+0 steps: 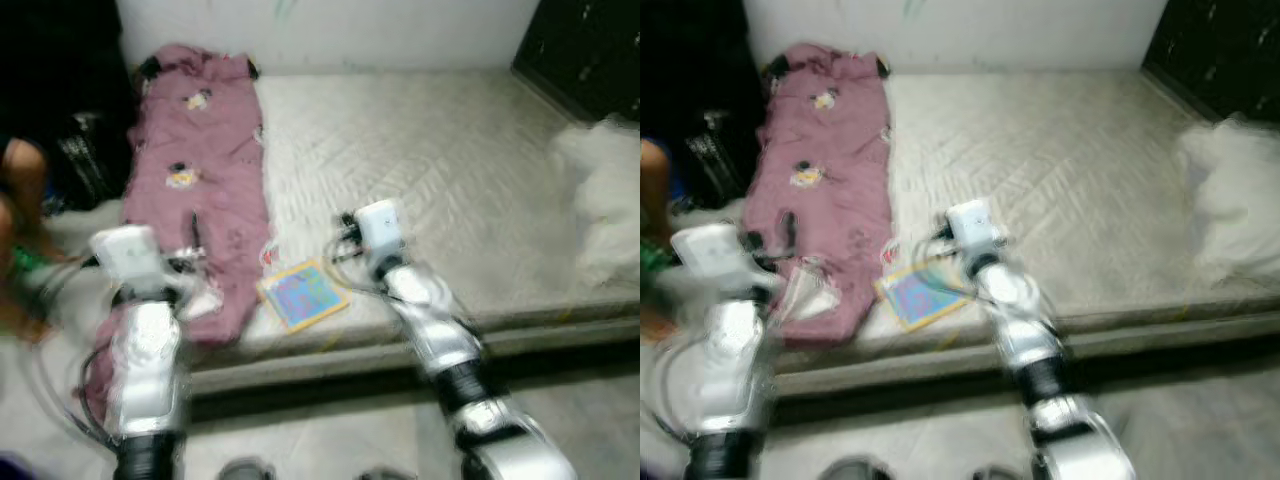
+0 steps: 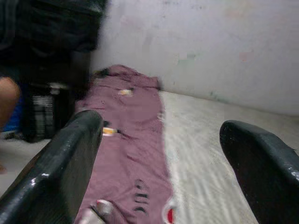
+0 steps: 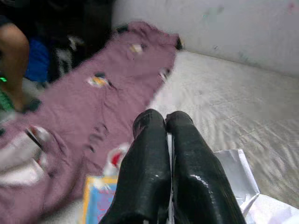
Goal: Clean up the room
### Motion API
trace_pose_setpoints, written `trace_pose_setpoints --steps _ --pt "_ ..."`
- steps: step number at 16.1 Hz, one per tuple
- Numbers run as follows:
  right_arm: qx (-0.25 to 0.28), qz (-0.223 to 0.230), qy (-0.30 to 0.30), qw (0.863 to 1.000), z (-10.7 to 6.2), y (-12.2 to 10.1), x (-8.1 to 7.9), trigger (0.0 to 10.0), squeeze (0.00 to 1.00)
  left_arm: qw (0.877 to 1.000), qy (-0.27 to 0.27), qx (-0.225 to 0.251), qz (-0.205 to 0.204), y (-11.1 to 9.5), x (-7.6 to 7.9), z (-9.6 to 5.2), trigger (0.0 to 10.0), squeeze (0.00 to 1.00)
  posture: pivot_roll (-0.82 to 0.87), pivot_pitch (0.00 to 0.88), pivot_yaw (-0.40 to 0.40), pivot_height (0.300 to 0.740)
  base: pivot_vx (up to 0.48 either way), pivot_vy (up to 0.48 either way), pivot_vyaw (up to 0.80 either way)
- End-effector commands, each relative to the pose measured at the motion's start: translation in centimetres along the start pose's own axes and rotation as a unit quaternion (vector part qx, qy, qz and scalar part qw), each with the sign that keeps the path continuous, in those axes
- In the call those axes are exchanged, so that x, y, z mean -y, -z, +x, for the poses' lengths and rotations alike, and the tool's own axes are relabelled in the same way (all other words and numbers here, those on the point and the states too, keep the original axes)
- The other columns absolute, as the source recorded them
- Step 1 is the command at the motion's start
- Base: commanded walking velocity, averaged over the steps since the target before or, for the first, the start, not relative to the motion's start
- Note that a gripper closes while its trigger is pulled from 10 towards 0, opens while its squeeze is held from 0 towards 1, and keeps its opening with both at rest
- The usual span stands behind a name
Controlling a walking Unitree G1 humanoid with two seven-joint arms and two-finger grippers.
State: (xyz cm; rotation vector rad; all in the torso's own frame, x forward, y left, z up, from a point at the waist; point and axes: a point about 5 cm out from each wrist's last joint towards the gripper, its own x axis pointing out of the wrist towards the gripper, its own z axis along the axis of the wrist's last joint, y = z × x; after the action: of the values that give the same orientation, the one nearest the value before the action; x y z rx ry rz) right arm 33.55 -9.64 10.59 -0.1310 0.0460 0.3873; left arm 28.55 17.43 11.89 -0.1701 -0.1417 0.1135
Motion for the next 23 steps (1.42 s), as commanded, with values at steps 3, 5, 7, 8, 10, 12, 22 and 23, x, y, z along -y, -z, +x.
trace_pose_setpoints --steps 3,5,7,8,10,12,22,23 --pt "0.022 0.000 -0.016 1.000 0.4 -1.1 -0.7 10.0 0.00 1.000 -0.013 0.003 0.011 -0.3 -0.8 0.2 10.0 0.00 0.05 0.000 -0.013 0.740 0.000 0.454 0.00" --pt "0.023 0.000 -0.017 1.000 0.5 -1.2 -0.7 10.0 0.00 1.000 -0.013 0.002 0.011 -0.4 -0.8 0.3 10.0 0.00 0.05 0.000 -0.011 0.740 0.000 0.454 0.00" --pt "0.028 -0.005 -0.023 0.999 0.5 -1.3 -0.8 10.0 0.00 1.000 -0.013 0.002 0.012 -0.4 -0.8 0.4 10.0 0.00 0.05 0.000 -0.011 0.740 0.000 0.454 0.00" --pt "0.034 -0.009 -0.028 0.999 0.5 -1.5 -0.9 10.0 0.00 1.000 -0.016 0.003 0.015 -0.4 -0.8 0.4 10.0 0.00 0.05 0.000 -0.011 0.740 0.000 0.454 0.00" --pt "0.047 -0.020 -0.041 0.998 0.4 -1.9 -1.2 10.0 0.00 0.999 -0.027 0.016 0.021 -1.0 -0.6 0.7 10.0 0.00 0.06 0.000 -0.015 0.740 0.000 0.454 0.63" --pt "0.048 -0.021 -0.042 0.998 0.5 -2.0 -1.3 10.0 0.00 0.999 -0.027 0.018 0.022 -1.2 -0.4 0.8 10.0 0.00 0.07 0.000 -0.014 0.740 0.000 0.454 0.80" --pt "0.042 -0.019 -0.045 0.998 0.4 -2.0 -1.3 10.0 0.00 0.997 -0.042 0.014 0.057 -1.3 -1.3 0.8 10.0 0.00 0.06 0.016 -0.012 0.740 0.000 0.127 0.15" --pt "0.041 -0.019 -0.045 0.998 0.4 -1.9 -1.3 10.0 0.00 0.997 -0.046 0.017 0.067 -1.3 -1.4 0.8 10.0 0.00 0.06 0.015 -0.013 0.740 0.000 0.000 0.00"
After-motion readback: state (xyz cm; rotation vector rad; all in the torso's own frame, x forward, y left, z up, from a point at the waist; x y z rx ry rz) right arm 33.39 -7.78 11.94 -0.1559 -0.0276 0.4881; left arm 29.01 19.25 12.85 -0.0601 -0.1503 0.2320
